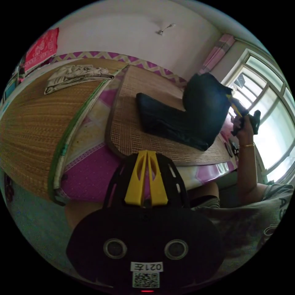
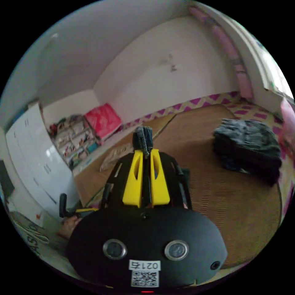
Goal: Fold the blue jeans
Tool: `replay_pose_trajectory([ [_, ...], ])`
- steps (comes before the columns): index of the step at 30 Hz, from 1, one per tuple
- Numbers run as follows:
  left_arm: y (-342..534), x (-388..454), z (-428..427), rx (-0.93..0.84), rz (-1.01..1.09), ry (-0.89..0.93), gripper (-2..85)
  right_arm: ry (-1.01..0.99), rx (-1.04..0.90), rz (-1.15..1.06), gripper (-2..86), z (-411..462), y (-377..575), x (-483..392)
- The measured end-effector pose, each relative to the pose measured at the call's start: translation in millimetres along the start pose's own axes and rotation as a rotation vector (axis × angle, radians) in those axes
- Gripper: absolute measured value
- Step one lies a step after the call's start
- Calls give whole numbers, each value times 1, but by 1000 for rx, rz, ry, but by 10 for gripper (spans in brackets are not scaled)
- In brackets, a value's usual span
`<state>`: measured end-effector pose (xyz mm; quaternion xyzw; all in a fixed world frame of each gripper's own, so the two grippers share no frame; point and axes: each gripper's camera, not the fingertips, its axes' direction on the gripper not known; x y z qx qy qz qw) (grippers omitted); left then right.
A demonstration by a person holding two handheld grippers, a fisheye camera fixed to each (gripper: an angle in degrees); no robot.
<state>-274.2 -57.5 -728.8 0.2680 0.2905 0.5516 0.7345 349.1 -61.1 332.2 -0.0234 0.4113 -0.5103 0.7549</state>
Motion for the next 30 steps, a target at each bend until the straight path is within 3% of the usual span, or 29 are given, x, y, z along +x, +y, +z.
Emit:
replay_pose_trajectory([
  [2, -7, 9, 4, 5, 38, 19, -9, 56, 116, 146, 44, -92, 4, 75],
  [5, -20, 26, 14, 10, 89, 57, -9, 224, 153, 296, 45, -165, 36, 161],
  [10, -44, 68, 40, -12, 248, 100, 1, 284, -124, 589, 66, -161, 130, 313],
  [12, -53, 87, 49, -14, 314, 93, 16, 219, -34, 647, 83, -179, 157, 326],
  [14, -65, 115, 58, 0, 452, 91, 51, 415, 45, 502, 97, -200, 147, 286],
  [16, -77, 137, 68, 15, 513, 49, 60, 488, 64, 327, 101, -196, 130, 247],
  [20, -106, 188, 109, 14, 644, -21, 68, 526, -146, -17, 107, -120, 89, 189],
  [23, -122, 216, 145, -24, 711, -13, 82, 543, -273, -85, 100, -61, 86, 186],
  [26, -135, 228, 177, -106, 736, -37, 104, 525, -400, -11, 96, -18, 99, 213],
  [30, -140, 226, 199, -164, 757, -69, 109, 475, -407, 67, 90, -14, 103, 232],
])
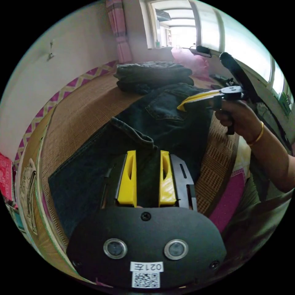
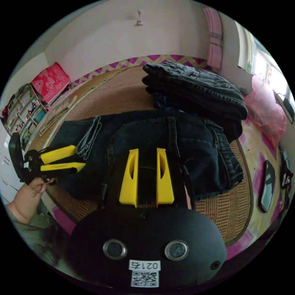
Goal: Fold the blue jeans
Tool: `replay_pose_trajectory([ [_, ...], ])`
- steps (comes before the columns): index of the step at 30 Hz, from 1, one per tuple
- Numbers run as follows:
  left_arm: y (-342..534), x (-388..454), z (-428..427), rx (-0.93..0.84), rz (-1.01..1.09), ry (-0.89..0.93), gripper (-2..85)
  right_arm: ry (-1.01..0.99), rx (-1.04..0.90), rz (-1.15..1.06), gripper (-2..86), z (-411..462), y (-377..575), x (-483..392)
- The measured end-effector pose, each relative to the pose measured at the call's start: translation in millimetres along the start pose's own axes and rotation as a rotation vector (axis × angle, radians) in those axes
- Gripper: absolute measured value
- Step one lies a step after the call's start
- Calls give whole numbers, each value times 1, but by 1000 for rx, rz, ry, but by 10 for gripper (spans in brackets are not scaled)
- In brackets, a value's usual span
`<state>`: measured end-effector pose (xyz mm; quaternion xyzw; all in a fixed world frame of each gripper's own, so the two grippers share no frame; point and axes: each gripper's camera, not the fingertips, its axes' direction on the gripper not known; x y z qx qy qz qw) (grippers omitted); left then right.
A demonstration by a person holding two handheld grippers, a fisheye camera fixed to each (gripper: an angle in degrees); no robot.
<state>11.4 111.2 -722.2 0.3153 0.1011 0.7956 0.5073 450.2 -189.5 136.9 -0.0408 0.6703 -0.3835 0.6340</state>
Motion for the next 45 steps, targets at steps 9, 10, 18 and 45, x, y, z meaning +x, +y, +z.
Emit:
replay_pose_trajectory([
  [9, 5, -55, 1, 3, -155, 141, 44, 51, -13, -7, 88, 15, 5, -6],
  [10, 12, -71, -4, 37, -208, 215, 31, 61, -14, -12, 88, 17, 6, -8],
  [18, 92, -196, -102, 325, -462, 228, -5, 64, -19, -10, 88, 23, 10, -9],
  [45, 371, -396, -203, 442, -773, -236, 20, -66, 178, -222, 102, -22, -17, 2],
])
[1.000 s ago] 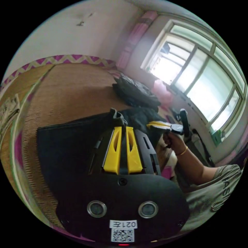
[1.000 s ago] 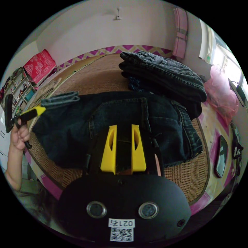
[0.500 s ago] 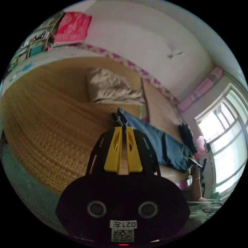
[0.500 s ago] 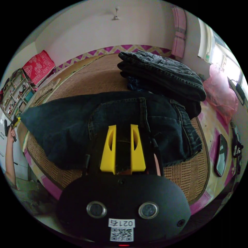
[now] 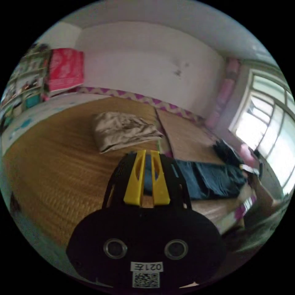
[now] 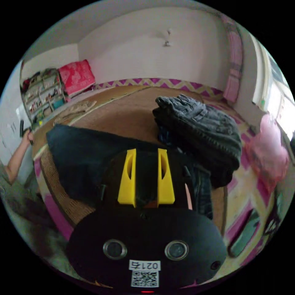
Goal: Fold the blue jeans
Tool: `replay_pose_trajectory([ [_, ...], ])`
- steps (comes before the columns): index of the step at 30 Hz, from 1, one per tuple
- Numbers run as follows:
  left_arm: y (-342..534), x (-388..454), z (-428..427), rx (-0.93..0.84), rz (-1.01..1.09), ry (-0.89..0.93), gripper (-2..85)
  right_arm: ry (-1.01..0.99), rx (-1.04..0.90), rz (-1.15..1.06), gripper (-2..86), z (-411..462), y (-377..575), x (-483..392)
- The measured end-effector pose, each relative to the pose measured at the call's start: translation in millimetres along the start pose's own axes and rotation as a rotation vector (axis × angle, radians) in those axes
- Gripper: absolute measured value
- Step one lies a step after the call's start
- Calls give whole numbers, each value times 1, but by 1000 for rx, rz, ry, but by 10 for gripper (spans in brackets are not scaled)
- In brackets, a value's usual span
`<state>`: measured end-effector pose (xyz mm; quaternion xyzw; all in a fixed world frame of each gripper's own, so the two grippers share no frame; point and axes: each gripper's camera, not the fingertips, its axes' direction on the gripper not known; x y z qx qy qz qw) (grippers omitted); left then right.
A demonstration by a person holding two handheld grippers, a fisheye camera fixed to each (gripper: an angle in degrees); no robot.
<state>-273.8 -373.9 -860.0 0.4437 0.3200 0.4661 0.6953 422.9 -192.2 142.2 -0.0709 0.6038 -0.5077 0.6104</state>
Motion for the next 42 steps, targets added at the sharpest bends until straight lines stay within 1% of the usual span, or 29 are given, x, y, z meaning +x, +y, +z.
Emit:
replay_pose_trajectory([
  [2, -16, 32, 40, -128, 173, 136, 53, 37, -84, -159, 98, 17, -22, 2],
  [3, -19, 39, 51, -159, 213, 153, 59, 39, -103, -198, 96, 22, -27, 3],
  [5, -29, 67, 95, -275, 349, 190, 83, 44, -187, -323, 93, 42, -46, 6],
  [9, -40, 97, 150, -407, 491, 227, 107, 54, -350, -418, 97, 75, -69, 20],
  [11, -46, 110, 177, -479, 566, 208, 113, -6, -439, -415, 93, 91, -78, 36],
  [13, -49, 115, 191, -509, 597, 190, 116, -103, -472, -393, 64, 94, -85, 48],
  [14, -51, 116, 199, -524, 608, 188, 119, -142, -482, -397, 29, 93, -87, 51],
  [15, -52, 116, 202, -533, 611, 191, 119, -142, -481, -405, 11, 91, -88, 52],
  [18, -52, 117, 215, -574, 647, 182, 117, -157, -431, -444, -5, 72, -86, 53],
  [21, -50, 115, 226, -607, 658, 175, 83, -236, -387, -428, -9, 48, -82, 63],
  [23, -48, 112, 230, -592, 665, 121, 12, -283, -342, -401, -10, 28, -80, 71],
  [27, -39, 113, 220, -532, 727, 117, -6, -289, -277, -389, -10, -2, -75, 71],
  [30, -36, 109, 188, -421, 720, 145, -9, -272, -251, -420, -10, -31, -68, 63],
  [32, -29, 105, 140, -294, 716, 210, -9, -270, -184, -445, -10, -74, -57, 55],
  [33, -26, 104, 126, -259, 716, 228, -9, -276, -160, -451, -10, -87, -52, 53],
  [35, -7, 98, 63, -140, 722, 303, -9, -301, -59, -468, -10, -148, -26, 44],
  [37, 13, 91, 15, -65, 710, 349, -10, -324, -2, -484, -10, -191, 1, 35],
  [39, 39, 82, -25, -28, 698, 388, -10, -345, 21, -495, -10, -228, 33, 28],
  [41, 80, 72, -60, -51, 688, 435, -10, -386, 10, -476, -10, -258, 81, 22],
  [42, 91, 71, -64, -70, 688, 446, -10, -404, -1, -469, -10, -261, 93, 21],
])
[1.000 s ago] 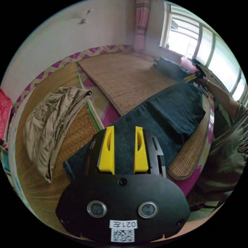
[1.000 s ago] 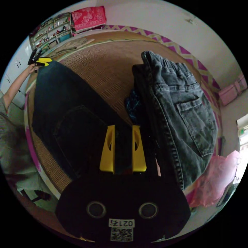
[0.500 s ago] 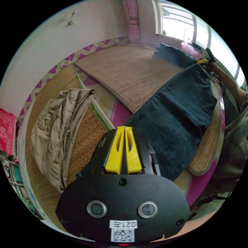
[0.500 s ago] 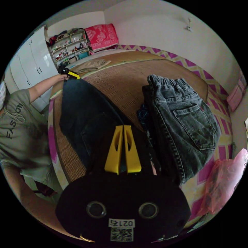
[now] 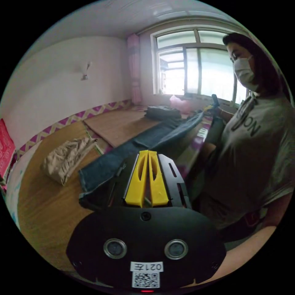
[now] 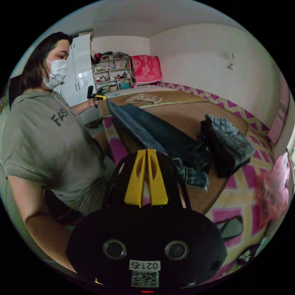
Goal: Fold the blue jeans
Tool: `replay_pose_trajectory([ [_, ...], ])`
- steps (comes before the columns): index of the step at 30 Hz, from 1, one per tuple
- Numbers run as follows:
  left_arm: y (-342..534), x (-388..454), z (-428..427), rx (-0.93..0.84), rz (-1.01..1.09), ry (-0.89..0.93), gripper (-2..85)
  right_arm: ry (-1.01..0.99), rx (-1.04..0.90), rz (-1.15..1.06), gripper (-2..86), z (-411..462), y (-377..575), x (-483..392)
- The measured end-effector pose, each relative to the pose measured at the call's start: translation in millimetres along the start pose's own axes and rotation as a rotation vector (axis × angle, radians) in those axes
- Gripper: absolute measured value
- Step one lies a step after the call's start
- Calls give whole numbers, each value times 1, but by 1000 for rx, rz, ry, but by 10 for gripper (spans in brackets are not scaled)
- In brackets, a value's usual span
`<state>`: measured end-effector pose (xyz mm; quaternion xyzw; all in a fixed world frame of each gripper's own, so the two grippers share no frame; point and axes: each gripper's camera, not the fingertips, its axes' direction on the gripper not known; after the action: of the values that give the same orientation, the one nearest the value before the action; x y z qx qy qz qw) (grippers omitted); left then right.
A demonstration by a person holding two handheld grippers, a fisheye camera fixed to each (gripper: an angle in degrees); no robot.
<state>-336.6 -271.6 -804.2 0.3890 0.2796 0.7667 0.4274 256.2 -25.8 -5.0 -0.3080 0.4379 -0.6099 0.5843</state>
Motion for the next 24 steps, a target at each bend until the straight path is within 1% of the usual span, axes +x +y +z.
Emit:
replay_pose_trajectory([
  [3, 51, 29, 18, -132, -74, 35, -10, -84, -77, 90, -10, 21, 52, -23],
  [5, 96, 40, 48, -222, -190, 46, -10, -98, -152, 178, -10, 53, 89, -31],
  [6, 105, 41, 53, -221, -219, 47, -10, -99, -161, 197, -10, 59, 96, -32],
  [8, 135, 41, 46, -70, -352, 47, -9, -90, -136, 253, -9, 66, 114, -32],
  [9, 140, 40, 44, -50, -378, 62, -9, -90, -120, 262, -9, 64, 115, -32],
  [11, 145, 46, 31, -26, -401, 77, -9, -92, -100, 259, -7, 50, 112, -38],
  [13, 144, 51, 15, 5, -388, 56, -8, -102, -149, 239, -8, 40, 105, -44],
  [15, 142, 49, -2, 36, -419, -38, -4, -153, -192, 185, -9, 27, 96, -52],
  [16, 141, 44, -9, 23, -460, -154, 1, -138, -161, 156, -9, 14, 89, -56],
  [17, 139, 37, -13, -1, -510, -274, 8, -91, -89, 163, -8, 2, 82, -55],
  [19, 137, 20, -9, -41, -583, -361, 31, -32, 16, 201, -6, -7, 72, -46],
  [20, 136, 8, -3, -65, -618, -375, 36, 17, 47, 244, -5, -5, 65, -36],
  [21, 137, 3, 1, -88, -642, -388, 38, 44, 50, 270, -4, -1, 62, -31],
  [22, 140, -8, 13, -159, -697, -402, 20, 105, 25, 328, -3, 10, 57, -20],
  [24, 143, -10, 18, -173, -708, -468, 3, 155, -56, 399, -4, 32, 55, -4],
])
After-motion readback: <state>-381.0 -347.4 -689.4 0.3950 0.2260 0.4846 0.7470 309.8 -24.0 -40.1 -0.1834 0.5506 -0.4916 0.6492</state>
